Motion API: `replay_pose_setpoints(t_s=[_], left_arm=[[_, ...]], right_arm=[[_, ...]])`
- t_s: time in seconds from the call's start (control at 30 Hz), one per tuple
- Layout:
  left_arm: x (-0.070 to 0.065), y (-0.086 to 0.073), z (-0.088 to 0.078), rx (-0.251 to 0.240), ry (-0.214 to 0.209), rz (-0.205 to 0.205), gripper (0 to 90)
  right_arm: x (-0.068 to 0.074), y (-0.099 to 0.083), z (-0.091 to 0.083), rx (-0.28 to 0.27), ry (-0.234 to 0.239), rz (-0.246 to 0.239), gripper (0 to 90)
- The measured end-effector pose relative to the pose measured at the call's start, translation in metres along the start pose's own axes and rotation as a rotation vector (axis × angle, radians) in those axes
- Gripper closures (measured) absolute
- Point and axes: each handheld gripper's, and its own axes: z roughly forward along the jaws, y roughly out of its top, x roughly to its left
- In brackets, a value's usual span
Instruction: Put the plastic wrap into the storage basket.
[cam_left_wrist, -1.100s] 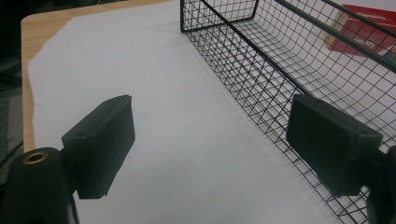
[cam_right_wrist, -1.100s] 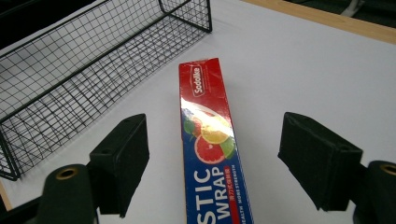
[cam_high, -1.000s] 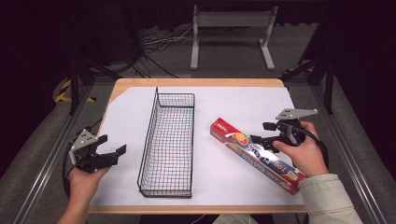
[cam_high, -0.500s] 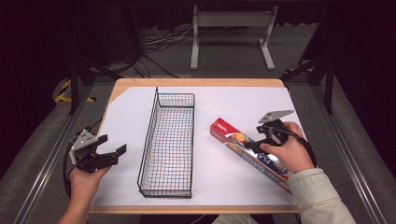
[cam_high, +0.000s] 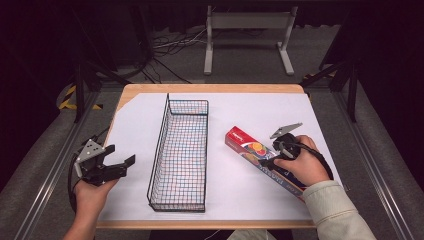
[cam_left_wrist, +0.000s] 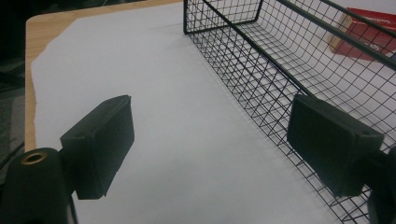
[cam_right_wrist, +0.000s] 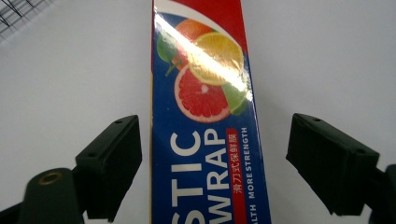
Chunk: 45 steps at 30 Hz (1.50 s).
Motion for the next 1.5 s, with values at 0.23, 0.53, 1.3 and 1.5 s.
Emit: replay_pose_setpoints(t_s=[0.23, 0.53, 1.3, 1.5], left_arm=[[-0.001, -0.002, 0.001, -0.005, -0.004, -0.008, 15.6], [-0.001, -0.003, 0.001, -0.004, -0.006, -0.008, 15.7], [0.001, -0.005, 0.001, -0.004, -0.001, -0.011, 15.9], [0.001, -0.005, 0.001, -0.007, 0.001, -0.011, 16.0]], right_arm=[[0.003, -0.003, 0.012, 0.076, -0.011, -0.020, 19.2], [0.004, -0.001, 0.021, 0.143, -0.019, -0.036, 28.0], [0.010, 0.006, 0.025, 0.226, -0.037, -0.036, 40.2], [0.009, 0.010, 0.018, 0.196, -0.034, -0.017, 40.3]])
